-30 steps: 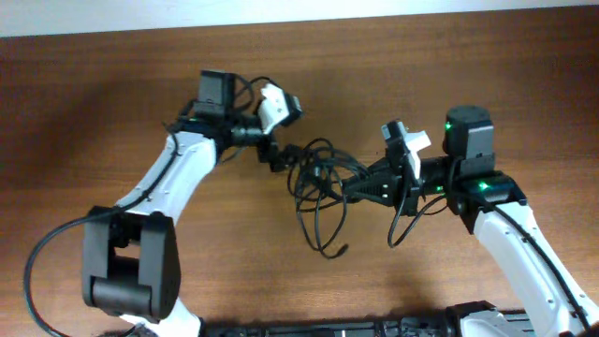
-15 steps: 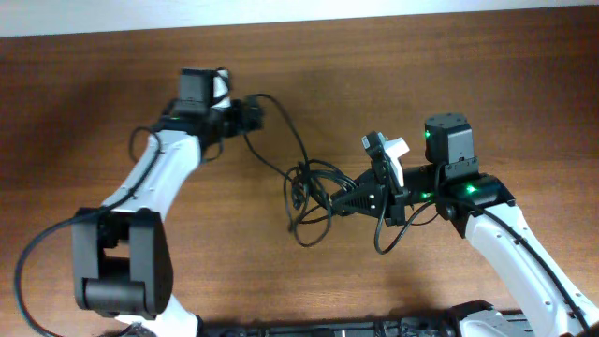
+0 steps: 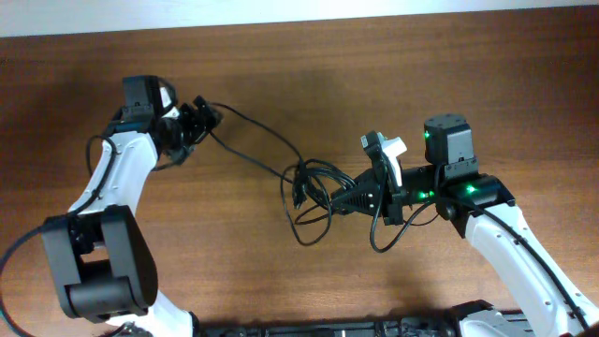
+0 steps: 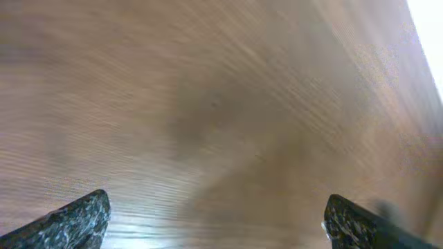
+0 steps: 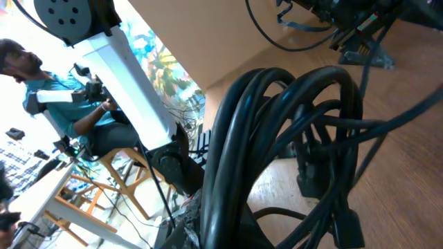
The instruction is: Untangle cables
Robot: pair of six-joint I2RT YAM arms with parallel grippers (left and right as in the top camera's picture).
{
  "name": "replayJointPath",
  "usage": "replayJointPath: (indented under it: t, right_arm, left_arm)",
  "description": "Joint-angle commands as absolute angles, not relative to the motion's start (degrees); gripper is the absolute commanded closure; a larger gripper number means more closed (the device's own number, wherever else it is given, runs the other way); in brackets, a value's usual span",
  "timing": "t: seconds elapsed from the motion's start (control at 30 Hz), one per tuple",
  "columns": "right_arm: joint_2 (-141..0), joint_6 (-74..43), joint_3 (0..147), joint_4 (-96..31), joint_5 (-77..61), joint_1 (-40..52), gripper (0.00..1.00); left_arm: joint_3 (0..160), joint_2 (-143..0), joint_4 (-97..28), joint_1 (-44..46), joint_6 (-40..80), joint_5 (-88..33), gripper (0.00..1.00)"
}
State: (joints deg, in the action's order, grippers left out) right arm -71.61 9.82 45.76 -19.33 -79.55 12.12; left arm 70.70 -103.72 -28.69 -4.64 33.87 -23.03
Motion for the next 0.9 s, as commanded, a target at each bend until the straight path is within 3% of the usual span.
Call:
replayJointPath:
  t: [0.0, 0.07, 0.13, 0.2, 0.3, 0.4, 0.5, 0.6, 0.73, 0.87]
  right_arm:
    - [-70.83, 10.24, 46.17, -19.27, -80.73, 12.75, 0.96]
    - [-70.83, 10.22, 46.17, -19.29, -80.77, 12.75, 0.96]
    - [-70.83, 10.22, 46.17, -19.29, -81.78, 12.75, 0.96]
    - [-70.83, 10.22, 46.17, -19.29, -84.49, 12.75, 0.96]
    - [-70.83, 10.22, 46.17, -19.31, -83.05, 12.75, 0.96]
    - [-70.83, 10.2, 46.17, -19.66, -73.63, 12.75, 0.96]
    - [-70.83, 5.58, 46.17, -18.98, -54.63, 12.69, 0.92]
    - [-70.89, 12.45, 46.17, -10.07, -61.91, 12.8, 0.96]
    - [-71.55, 16.75, 46.17, 2.48, -72.75, 12.8, 0.96]
    - [-78.32, 16.6, 46.17, 5.67, -88.92, 12.82, 0.96]
  left_arm:
    - [70.52, -104.14, -24.01, 2.66, 10.81, -41.06, 0.01]
    - [70.52, -104.16, -24.32, 9.17, -10.13, -43.44, 0.01]
    - [70.52, -104.14, -24.6, 14.35, -17.96, -38.02, 0.01]
    - [70.52, -104.16, -23.77, 19.22, -17.93, -28.32, 0.01]
    - [70.52, -104.14, -22.7, 22.15, -15.73, -25.76, 0.01]
    - [70.54, -104.14, -22.79, 19.44, -2.28, -18.15, 0.01]
    - [70.54, -104.12, -23.44, 15.14, -0.6, -18.22, 0.01]
    - [70.54, -103.74, -25.41, 11.53, -0.67, -18.9, 0.01]
    - [70.54, -98.17, -25.54, 4.64, -12.47, -35.66, 0.01]
    - [70.54, -94.13, -25.63, -0.25, -23.42, -57.28, 0.01]
